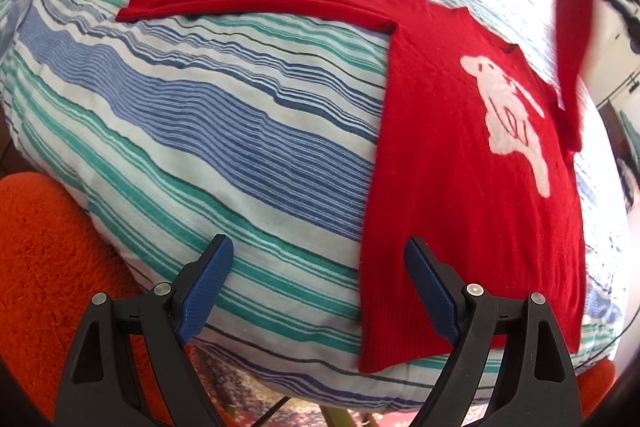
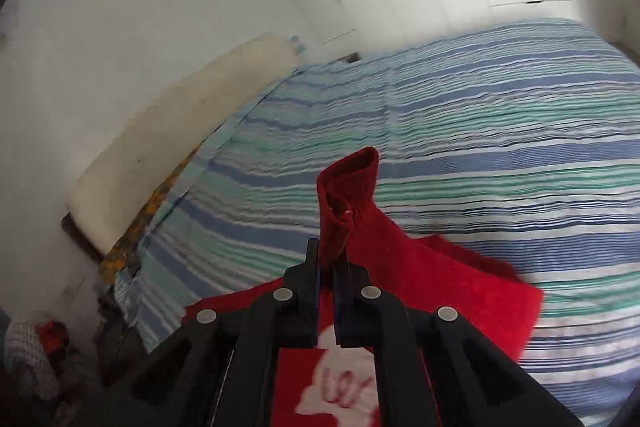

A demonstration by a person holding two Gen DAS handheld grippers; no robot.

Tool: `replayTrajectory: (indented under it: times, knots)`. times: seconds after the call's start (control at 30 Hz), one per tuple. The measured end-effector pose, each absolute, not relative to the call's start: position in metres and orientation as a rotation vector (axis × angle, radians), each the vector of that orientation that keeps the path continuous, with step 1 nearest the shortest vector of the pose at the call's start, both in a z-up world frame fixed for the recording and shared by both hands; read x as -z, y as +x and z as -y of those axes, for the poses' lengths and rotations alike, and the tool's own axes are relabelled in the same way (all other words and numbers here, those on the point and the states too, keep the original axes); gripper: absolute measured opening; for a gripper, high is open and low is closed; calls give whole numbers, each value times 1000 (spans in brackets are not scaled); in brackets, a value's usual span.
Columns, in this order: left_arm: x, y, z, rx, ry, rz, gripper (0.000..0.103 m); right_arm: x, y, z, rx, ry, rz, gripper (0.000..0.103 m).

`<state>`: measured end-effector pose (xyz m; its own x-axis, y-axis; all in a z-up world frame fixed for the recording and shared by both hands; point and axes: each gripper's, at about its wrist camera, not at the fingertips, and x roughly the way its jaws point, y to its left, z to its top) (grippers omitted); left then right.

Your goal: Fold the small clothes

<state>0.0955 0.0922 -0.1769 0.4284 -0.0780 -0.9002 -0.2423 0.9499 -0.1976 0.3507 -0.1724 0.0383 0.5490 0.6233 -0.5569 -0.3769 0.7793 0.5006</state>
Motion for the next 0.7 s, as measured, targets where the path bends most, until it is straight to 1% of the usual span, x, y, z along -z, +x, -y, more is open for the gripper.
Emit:
replayTrajectory:
  times: [0.03, 0.07, 0.1, 0.2, 0.3, 0.43, 0.47, 0.53, 0.57, 0.6, 0.63, 0.67, 0.7]
  knots:
    - [176, 94, -95, -105, -330, -1127, 88, -29, 361, 150, -630, 308, -837, 25]
    - [176, 94, -97, -104, -338, -1125, 88, -20, 363, 136, -638, 282, -867, 41]
    - [175, 93, -99, -102, -348, -1123, 88, -14, 365, 129, -646, 275, -876, 45]
    - [176, 94, -104, -94, -378, -1126, 88, 8, 367, 153, -619, 310, -890, 45]
    - [177, 97, -104, -93, -392, -1136, 88, 39, 399, 220, -512, 381, -952, 45]
    - [177, 97, -100, -94, -370, -1135, 88, 114, 400, 266, -406, 480, -1123, 45]
    - [177, 97, -101, -95, -368, -1135, 88, 138, 398, 275, -346, 464, -1173, 44]
    - [178, 96, -102, -97, -369, -1134, 88, 190, 390, 301, -110, 337, -1318, 40]
    - [178, 95, -103, -97, -371, -1134, 88, 205, 383, 320, -37, 326, -1336, 11]
    - [178, 95, -103, -98, -372, -1135, 88, 204, 376, 336, -22, 378, -1293, 7]
    - [179, 96, -103, -100, -370, -1137, 88, 196, 371, 346, 32, 371, -1260, 10]
    - [180, 97, -102, -102, -366, -1140, 88, 184, 367, 349, 48, 333, -1224, 16]
    - [180, 99, -100, -102, -361, -1141, 88, 172, 364, 346, 5, 307, -1192, 16]
